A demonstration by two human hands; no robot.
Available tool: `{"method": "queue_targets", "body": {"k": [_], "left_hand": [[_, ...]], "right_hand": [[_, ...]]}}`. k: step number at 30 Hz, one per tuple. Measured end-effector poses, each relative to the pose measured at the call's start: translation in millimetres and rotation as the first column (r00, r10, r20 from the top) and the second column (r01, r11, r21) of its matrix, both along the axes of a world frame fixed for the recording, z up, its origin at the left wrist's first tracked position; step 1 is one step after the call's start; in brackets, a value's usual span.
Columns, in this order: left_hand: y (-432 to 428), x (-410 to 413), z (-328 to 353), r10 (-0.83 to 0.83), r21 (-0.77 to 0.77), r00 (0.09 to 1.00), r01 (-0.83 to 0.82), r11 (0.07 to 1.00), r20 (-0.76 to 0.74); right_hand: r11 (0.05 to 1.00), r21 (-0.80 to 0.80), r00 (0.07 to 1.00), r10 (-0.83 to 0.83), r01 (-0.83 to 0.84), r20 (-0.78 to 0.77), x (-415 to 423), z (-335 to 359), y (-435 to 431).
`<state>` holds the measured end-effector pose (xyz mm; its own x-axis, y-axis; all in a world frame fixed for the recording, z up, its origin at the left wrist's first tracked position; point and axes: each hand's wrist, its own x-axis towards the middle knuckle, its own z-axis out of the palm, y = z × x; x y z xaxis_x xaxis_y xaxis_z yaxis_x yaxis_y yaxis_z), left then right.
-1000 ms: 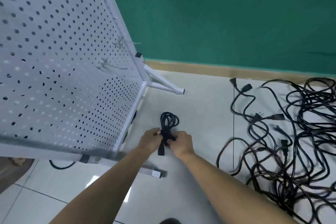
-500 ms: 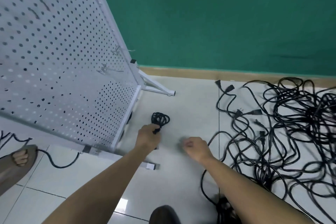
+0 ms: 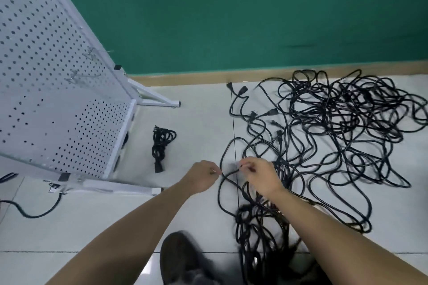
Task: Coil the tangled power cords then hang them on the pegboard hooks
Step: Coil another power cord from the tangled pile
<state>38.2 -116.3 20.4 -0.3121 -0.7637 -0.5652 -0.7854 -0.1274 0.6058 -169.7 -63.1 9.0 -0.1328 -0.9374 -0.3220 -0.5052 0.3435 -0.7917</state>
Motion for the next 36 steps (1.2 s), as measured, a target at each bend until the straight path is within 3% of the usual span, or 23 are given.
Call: {"method": "queue_targets", "body": {"k": [4,10,15,21,28,30,33,36], "left_hand": [[12.3,-26.8,-11.2,-0.045,0.005,0.998,0.046,0.999,-0.043],[20.3,-54.7,-25.0,-0.057,0.147,0.986,0.081,0.986,-0.158],[30.2,-65.0,-51.1,-0.181,0.07,0.977,0.19,0.979,-0.113],[38.9,-74.1,-51.6,0.031,0.302,0.982,0.026,0.953,-0.185],[33.8,-63.6,-40.7,0.292,0.43,0.9,-0.135,0.893,-0.324],[34.6,-55.9,-38.8,0.19,0.445,0.926,-0.027,0.895,-0.327],[46.8,-43.0,-51.2,-0.173,0.294,0.968,0.222,0.93,-0.182],[62.1,-38.9,-65.5,-0.2,0.225,0.973,0.222,0.949,-0.116]], "right_hand": [[0.999,0.042,0.998,-0.023,0.025,-0.065,-30.3,-6.1,9.5],[0.977,0.197,0.982,-0.039,0.076,-0.183,-60.4,-25.0,20.0],[0.964,0.25,0.969,-0.024,0.087,-0.245,-73.4,-31.7,35.0],[0.965,0.257,0.962,0.119,-0.054,-0.245,-76.5,-34.6,55.7],[0.991,0.136,0.966,0.025,0.011,-0.258,-71.2,-33.2,55.4],[0.991,0.129,0.964,0.057,-0.023,-0.262,-67.1,-31.9,54.8],[0.986,0.132,0.951,0.133,-0.1,-0.28,-58.8,-31.3,56.3],[0.975,0.138,0.935,0.207,-0.174,-0.287,-50.8,-34.4,59.1]]}}
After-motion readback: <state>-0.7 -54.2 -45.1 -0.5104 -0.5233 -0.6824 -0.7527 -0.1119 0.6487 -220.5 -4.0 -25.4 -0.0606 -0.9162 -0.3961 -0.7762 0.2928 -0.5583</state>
